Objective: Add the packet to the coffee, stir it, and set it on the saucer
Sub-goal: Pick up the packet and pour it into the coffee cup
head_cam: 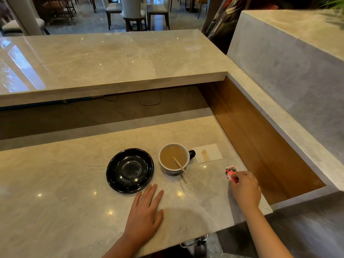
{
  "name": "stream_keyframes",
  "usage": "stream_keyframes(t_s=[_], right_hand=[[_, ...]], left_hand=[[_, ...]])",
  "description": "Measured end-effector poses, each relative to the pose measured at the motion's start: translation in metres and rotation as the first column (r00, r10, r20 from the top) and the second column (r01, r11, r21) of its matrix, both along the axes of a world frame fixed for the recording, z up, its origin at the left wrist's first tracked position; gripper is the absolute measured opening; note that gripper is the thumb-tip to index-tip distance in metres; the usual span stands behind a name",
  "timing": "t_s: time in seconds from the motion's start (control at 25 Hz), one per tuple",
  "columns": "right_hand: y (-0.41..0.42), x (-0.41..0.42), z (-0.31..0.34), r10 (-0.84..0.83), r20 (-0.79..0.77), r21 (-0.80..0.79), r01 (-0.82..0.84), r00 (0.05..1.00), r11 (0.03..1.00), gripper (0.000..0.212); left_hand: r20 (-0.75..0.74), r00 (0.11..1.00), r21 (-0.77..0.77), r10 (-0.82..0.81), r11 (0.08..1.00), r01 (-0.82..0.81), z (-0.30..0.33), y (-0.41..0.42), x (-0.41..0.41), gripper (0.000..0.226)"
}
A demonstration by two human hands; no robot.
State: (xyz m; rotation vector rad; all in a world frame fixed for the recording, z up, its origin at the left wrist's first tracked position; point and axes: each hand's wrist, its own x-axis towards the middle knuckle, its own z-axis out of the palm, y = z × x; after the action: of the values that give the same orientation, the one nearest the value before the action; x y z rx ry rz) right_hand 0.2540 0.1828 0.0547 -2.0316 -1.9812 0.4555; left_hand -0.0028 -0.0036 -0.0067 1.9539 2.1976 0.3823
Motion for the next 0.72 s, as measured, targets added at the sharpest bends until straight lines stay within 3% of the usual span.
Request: stream_keyframes(t_s=[0.08, 0.28, 0.44, 0.48, 0.56, 0.72], right_hand=[[0.003, 0.0, 0.002, -0.053, -0.03, -0.052, 0.052, 0.998, 0.997, 0.025], [0.002, 0.002, 0.005, -0.181, -0.247, -0.193, 0.134, 0.952, 0.972, 0.058], [-0.009, 0.002, 0.01, -0.182, -0.411, -0.218, 0.097, 0.893, 0.971, 0.035], [-0.012, -0.001, 0.014, -0.211, -0.495, -0.251, 0.094, 0.843, 0.963, 0.028], [-0.019, -0.01, 0.025, -0.314, -0.689, -0.357, 0.071, 0.653, 0.931, 0.015], [-0.026, -0.035, 0.046, -0.385, -0.879, -0.427, -0.107, 0.279, 0.898, 0.022]], left_hand=[[0.0, 1.0, 0.007, -0.001, 1.0, 0.001, 0.0, 0.0, 0.0, 0.056], [0.0, 1.0, 0.022, -0.003, 1.0, 0.003, -0.001, 0.0, -0.001, 0.056], [-0.01, 1.0, 0.024, 0.0, 1.0, 0.0, -0.002, 0.0, -0.001, 0.056], [-0.012, 1.0, 0.024, 0.0, 1.0, 0.0, -0.002, 0.0, -0.001, 0.056], [-0.01, 1.0, 0.028, -0.003, 1.0, 0.003, -0.002, 0.001, -0.001, 0.056], [-0.018, 1.0, 0.009, -0.001, 1.0, 0.001, -0.003, 0.0, 0.0, 0.057]])
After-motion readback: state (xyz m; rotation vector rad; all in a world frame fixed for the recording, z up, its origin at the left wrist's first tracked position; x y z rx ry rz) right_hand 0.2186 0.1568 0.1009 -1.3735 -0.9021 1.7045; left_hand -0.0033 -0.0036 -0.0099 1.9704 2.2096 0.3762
